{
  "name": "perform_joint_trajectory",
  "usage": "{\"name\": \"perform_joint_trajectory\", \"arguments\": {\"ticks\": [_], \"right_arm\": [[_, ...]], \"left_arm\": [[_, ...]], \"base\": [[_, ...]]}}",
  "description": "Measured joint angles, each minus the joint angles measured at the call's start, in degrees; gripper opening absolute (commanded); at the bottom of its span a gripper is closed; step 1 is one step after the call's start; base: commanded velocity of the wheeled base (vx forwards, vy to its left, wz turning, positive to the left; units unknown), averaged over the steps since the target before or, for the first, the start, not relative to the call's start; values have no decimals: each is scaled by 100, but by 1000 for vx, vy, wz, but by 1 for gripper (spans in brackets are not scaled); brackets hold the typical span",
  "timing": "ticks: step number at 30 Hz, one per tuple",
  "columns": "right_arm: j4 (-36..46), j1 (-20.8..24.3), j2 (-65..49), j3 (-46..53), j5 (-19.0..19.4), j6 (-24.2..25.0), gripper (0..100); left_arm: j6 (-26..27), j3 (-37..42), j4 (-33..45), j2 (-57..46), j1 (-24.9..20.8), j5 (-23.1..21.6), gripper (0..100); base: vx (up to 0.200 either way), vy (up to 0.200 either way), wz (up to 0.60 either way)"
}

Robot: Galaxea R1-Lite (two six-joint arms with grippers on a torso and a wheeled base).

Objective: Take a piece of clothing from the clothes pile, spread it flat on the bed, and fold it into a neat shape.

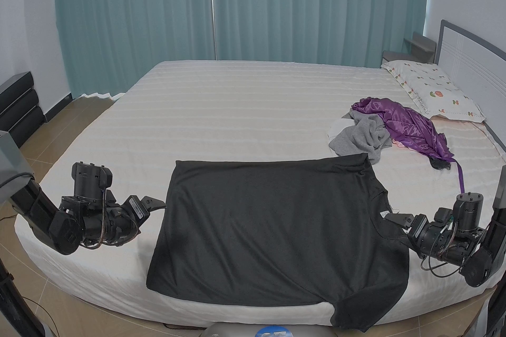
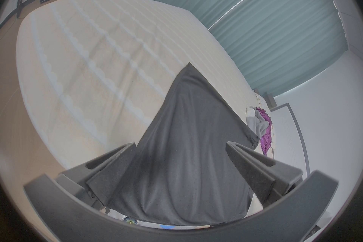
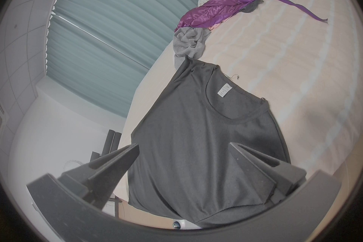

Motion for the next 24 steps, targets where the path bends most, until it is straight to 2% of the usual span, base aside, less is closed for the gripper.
{"name": "perform_joint_trajectory", "arguments": {"ticks": [9,15,24], "right_arm": [[-71,35,22,154,46,84,100],[-71,41,46,178,57,82,100],[-66,46,68,184,60,82,100]], "left_arm": [[-177,335,-229,77,-193,-4,100],[-207,385,-233,90,-276,-4,100],[-232,424,-249,96,-315,-22,100]], "base": [[0,0,0],[-200,0,0],[0,0,0]]}}
